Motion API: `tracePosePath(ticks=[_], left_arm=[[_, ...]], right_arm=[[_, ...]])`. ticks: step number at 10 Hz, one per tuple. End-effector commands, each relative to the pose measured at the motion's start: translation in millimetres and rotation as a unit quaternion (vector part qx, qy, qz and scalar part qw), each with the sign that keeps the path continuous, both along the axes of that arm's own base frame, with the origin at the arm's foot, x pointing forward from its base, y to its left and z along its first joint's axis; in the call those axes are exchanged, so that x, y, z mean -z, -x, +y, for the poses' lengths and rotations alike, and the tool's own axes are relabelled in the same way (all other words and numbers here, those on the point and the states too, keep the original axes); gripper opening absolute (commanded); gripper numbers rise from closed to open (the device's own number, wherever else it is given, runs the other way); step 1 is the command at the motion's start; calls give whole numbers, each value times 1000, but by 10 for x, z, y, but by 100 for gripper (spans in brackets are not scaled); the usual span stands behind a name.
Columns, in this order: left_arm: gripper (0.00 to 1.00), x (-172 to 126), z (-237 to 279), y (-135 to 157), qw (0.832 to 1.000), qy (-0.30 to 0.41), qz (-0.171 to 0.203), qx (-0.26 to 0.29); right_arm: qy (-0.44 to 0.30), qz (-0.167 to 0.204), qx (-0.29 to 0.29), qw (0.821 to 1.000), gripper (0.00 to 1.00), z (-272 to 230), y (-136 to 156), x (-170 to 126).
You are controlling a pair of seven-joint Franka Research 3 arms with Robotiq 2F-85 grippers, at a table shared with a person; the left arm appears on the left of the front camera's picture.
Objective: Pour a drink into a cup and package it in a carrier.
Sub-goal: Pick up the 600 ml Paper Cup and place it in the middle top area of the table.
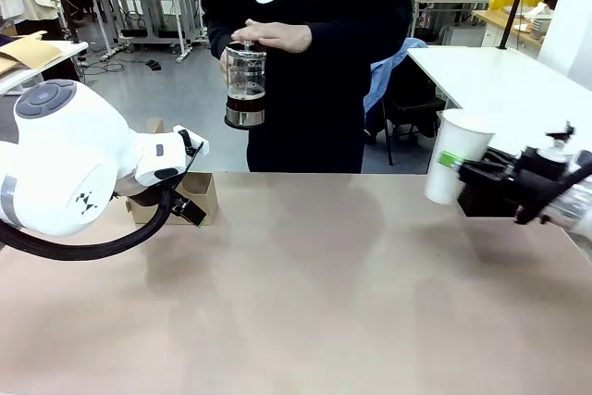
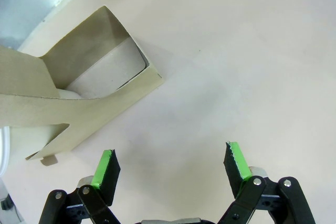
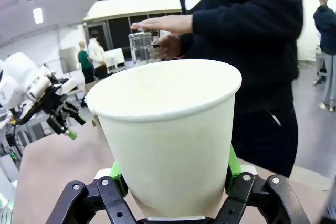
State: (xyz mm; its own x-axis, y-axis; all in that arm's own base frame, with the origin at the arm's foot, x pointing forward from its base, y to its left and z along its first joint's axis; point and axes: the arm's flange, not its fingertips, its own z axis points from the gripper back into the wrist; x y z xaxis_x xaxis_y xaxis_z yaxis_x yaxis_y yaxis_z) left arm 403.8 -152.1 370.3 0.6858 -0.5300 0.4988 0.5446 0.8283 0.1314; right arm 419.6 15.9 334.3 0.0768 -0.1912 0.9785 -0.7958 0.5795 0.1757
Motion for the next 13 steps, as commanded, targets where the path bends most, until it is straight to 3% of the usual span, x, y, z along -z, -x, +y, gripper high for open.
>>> tracePosePath(ticks=[1, 4, 7, 10, 12, 13], left_arm=[[100, -1, 5, 1, 1000, 0, 0, 0], [100, -1, 5, 1, 1000, 0, 0, 0], [100, -1, 5, 1, 1000, 0, 0, 0], [100, -1, 5, 1, 1000, 0, 0, 0], [100, -1, 5, 1, 1000, 0, 0, 0], [100, -1, 5, 1, 1000, 0, 0, 0]], right_arm=[[56, 14, -7, 998, 80, 550, -196, -151], [73, 13, -32, 997, 80, 969, -706, -132], [83, 17, -101, 991, 80, 1174, -1219, 178], [76, 7, -129, 989, 80, 1313, -1400, 457], [29, -9, -149, 988, 80, 1259, -1418, 417], [73, 17, -126, 989, 80, 1308, -1380, 529]])
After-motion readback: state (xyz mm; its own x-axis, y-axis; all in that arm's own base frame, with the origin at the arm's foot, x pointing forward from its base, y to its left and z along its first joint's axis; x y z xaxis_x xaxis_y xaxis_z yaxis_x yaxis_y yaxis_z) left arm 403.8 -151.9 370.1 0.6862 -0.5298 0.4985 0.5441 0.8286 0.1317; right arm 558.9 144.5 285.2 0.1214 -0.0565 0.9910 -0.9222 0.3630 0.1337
